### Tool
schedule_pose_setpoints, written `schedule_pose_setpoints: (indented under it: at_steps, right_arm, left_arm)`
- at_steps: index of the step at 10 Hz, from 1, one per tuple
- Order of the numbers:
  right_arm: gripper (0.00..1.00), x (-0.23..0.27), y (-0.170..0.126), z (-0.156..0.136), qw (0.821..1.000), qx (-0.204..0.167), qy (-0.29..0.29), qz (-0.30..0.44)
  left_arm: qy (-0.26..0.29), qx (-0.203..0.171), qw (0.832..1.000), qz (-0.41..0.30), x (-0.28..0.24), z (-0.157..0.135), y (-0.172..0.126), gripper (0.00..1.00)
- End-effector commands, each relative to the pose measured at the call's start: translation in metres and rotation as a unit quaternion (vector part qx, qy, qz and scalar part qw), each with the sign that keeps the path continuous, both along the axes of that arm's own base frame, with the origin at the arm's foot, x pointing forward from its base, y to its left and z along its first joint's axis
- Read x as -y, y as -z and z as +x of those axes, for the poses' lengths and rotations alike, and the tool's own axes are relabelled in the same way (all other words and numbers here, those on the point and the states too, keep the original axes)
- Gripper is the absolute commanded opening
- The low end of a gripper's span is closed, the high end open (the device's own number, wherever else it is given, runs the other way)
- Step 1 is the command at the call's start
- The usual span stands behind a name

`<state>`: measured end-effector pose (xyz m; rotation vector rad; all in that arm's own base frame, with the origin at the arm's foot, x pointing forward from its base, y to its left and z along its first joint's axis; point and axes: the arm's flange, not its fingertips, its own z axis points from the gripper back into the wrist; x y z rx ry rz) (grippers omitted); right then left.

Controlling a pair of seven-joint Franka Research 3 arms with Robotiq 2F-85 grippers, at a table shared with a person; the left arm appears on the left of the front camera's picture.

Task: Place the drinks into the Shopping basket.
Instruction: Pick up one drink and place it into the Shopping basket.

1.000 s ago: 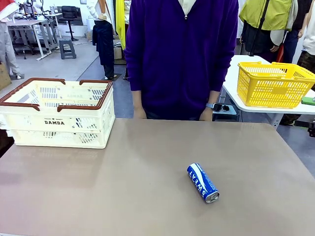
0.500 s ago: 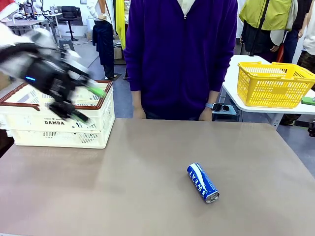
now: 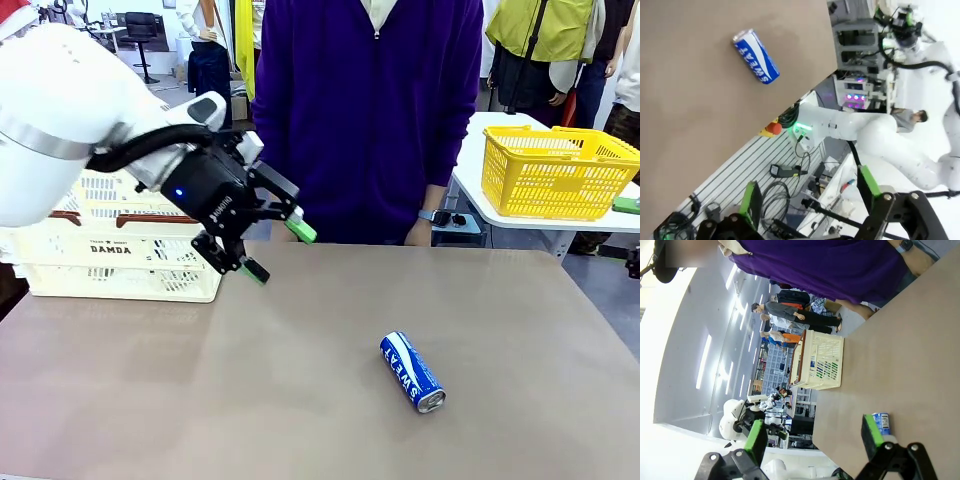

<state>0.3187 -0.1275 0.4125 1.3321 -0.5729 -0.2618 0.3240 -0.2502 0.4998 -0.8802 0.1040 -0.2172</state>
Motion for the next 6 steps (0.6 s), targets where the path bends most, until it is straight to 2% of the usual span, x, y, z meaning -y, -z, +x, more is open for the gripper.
schedule_pose_setpoints:
  at_steps: [1,2,3,4,5,6]
  right_arm:
    - [1.0,-0.001,-0.003,0.0,1.0,0.003,0.001,0.007]
    - [1.0,-0.001,-0.003,0.0,1.0,0.003,0.001,0.007]
    - [1.0,-0.001,-0.003,0.0,1.0,0.003,0.001,0.007]
    - [1.0,-0.001,-0.003,0.0,1.0,0.003,0.001,0.007]
    - [1.0,-0.001,-0.003,0.0,1.0,0.003,0.001,0.007]
    - [1.0,-0.001,-0.003,0.0,1.0,0.003,0.001,0.007]
  left_arm:
    - [-0.013,0.003,1.0,0.029,0.017,-0.012,0.01,1.0]
    - [0.0,0.0,1.0,0.0,0.0,0.0,0.0,1.0]
    - [0.015,0.008,1.0,-0.013,0.028,0.009,-0.004,1.0]
    - [0.018,0.0,0.999,0.033,0.073,0.017,-0.005,1.0]
    - [0.022,0.002,0.994,0.109,0.117,0.018,0.0,1.0]
    - [0.035,-0.005,0.984,0.175,0.154,0.018,0.015,1.0]
